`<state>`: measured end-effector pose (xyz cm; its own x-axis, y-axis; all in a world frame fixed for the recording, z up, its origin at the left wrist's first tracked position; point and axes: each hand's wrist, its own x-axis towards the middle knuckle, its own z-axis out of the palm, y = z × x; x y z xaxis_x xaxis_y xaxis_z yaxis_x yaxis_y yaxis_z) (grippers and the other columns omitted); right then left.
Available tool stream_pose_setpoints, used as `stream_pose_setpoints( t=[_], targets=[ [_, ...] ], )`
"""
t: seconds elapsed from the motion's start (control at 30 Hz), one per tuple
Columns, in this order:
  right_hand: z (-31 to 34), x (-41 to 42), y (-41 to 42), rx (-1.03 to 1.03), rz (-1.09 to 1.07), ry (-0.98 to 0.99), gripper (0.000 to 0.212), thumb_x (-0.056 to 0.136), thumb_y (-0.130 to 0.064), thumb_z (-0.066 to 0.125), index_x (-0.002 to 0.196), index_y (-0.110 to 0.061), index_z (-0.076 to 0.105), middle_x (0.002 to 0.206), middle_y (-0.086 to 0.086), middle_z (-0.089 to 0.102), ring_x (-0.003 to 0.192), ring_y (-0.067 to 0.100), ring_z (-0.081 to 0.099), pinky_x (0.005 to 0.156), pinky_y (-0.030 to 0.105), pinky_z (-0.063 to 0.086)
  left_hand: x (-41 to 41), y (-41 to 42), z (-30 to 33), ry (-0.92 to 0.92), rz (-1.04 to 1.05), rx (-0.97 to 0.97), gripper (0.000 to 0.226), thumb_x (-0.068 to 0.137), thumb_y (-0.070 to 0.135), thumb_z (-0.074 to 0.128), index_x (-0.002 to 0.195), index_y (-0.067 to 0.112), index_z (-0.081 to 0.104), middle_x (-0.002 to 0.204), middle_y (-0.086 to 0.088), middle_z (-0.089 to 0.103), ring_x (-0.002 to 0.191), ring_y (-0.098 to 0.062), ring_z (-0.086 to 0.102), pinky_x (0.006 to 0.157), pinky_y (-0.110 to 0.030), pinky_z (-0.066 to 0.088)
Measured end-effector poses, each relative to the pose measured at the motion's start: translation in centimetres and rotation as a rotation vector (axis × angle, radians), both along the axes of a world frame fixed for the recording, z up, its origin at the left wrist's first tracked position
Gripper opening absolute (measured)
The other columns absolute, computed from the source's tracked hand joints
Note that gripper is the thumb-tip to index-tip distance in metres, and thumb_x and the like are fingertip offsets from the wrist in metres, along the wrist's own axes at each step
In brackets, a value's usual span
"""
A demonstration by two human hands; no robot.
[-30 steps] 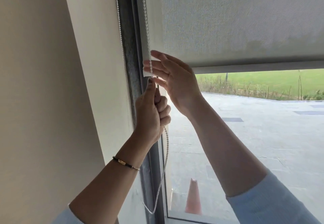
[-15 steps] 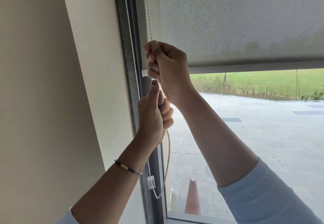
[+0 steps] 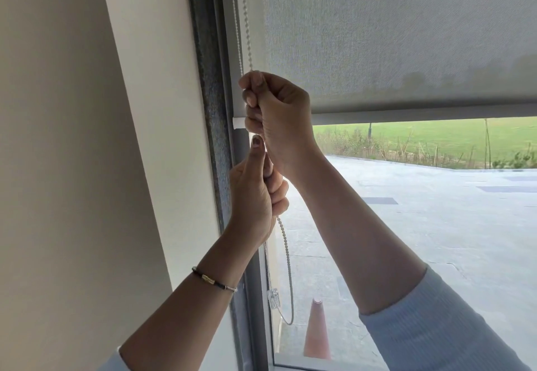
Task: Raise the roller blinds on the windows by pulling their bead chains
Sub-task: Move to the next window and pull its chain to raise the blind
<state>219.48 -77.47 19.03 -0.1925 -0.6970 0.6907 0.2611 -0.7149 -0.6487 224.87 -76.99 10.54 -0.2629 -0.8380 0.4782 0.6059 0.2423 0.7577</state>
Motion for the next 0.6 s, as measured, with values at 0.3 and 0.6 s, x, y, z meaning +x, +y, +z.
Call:
stream_pose_setpoints(
  t=[0.3,0.6],
  targets=[
    [-0.2,-0.08,0.03,-0.008,0.001,0.021,0.032,0.104,-0.003,0.043,0.078,-0.005,0.062,0.061,0.004,0.041,0.043,0.005,0.027,0.038,0.015,0.023,0.13,-0.04,-0.16,-0.014,0.01,-0.005,0.055,0.106,0.034,0.04,0.054,0.023,0.03,0.045,0.007,0.021,0.037,-0.006,0.014,0.044,-0.019,0.005],
    [-0.4,0.09,-0.24,-0.029,-0.007,0.029,0.034,0.104,-0.002,0.041,0.077,-0.005,0.06,0.061,0.004,0.039,0.042,0.005,0.025,0.038,0.016,0.021,0.37,-0.24,-0.53,-0.028,0.014,-0.031,0.052,0.106,0.034,0.039,0.057,0.021,0.028,0.046,0.005,0.021,0.038,-0.008,0.014,0.046,-0.02,0.005]
  ],
)
